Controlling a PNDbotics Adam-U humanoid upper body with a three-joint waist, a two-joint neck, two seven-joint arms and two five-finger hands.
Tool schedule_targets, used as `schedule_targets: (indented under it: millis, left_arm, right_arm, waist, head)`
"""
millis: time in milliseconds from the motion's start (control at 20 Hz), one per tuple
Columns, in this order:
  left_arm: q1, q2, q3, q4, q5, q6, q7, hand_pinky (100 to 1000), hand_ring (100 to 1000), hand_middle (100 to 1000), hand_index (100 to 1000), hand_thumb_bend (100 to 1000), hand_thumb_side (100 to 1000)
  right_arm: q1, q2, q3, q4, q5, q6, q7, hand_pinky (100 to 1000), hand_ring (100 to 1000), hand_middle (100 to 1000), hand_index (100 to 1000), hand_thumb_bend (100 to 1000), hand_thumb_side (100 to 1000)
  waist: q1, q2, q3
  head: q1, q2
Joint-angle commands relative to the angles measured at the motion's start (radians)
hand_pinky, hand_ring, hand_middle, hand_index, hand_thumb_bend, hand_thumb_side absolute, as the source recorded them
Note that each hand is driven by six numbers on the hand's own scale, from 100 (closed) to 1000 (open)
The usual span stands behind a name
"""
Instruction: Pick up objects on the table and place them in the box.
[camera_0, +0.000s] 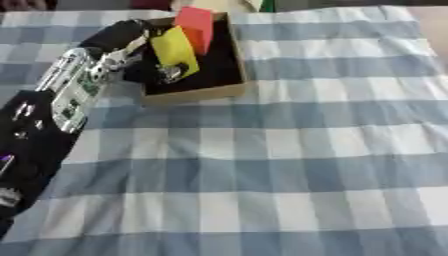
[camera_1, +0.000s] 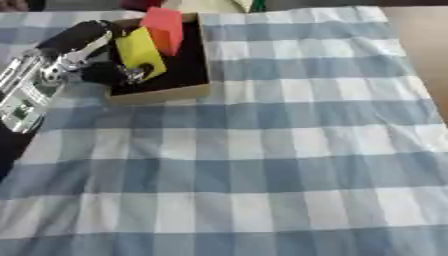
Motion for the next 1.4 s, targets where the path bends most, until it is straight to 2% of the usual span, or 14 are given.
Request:
schedule_targets:
  millis: [50,200,350,750,950,1150,1400]
  left_arm:
    - [-0.005,0.015,0.000,-0.011,-0.030,0.005,-0.026,711,720,683,861,499,722]
    - [-0.004,0.017,-0.002,-0.028,-0.040,0.010,-0.043,720,729,694,870,551,737]
    - [-0.004,0.021,-0.001,-0.048,-0.038,0.018,-0.052,723,731,698,873,551,738]
    - [-0.009,0.027,0.013,-0.094,0.000,0.046,-0.043,702,710,676,863,471,758]
    - [-0.010,0.037,0.014,-0.125,0.025,0.059,-0.049,703,711,679,866,468,779]
    - [-0.006,0.046,0.019,-0.151,0.044,0.072,-0.061,708,718,689,875,514,800]
    - [0.002,0.061,0.029,-0.195,0.077,0.079,-0.068,697,703,678,868,470,799]
  right_arm:
    - [-0.007,-0.015,-0.013,-0.015,-0.005,0.002,-0.004,807,825,607,798,217,763]
    - [-0.003,-0.015,-0.013,-0.015,-0.005,0.003,-0.003,807,825,607,798,229,762]
    - [0.002,-0.015,-0.013,-0.015,-0.004,0.005,-0.002,807,825,607,797,227,761]
    - [0.011,-0.014,-0.013,-0.015,-0.002,0.007,-0.001,807,825,608,797,231,759]
    - [0.017,-0.014,-0.013,-0.015,-0.001,0.007,-0.002,806,825,608,796,232,757]
    - [0.022,-0.015,-0.014,-0.015,0.001,0.008,-0.003,807,826,609,796,232,755]
    - [0.029,-0.015,-0.016,-0.015,0.002,0.009,-0.006,807,826,610,797,234,753]
  waist:
    - [-0.005,-0.030,0.004]
    - [-0.008,-0.036,0.010]
    - [-0.010,-0.042,0.016]
    - [-0.013,-0.061,0.031]
    - [-0.013,-0.073,0.040]
    - [-0.014,-0.084,0.049]
    - [-0.018,-0.096,0.061]
  head:
    - [0.000,0.010]
    - [0.000,0.014]
    - [-0.001,0.018]
    - [-0.006,0.026]
    - [-0.012,0.032]
    - [-0.018,0.037]
    - [-0.023,0.043]
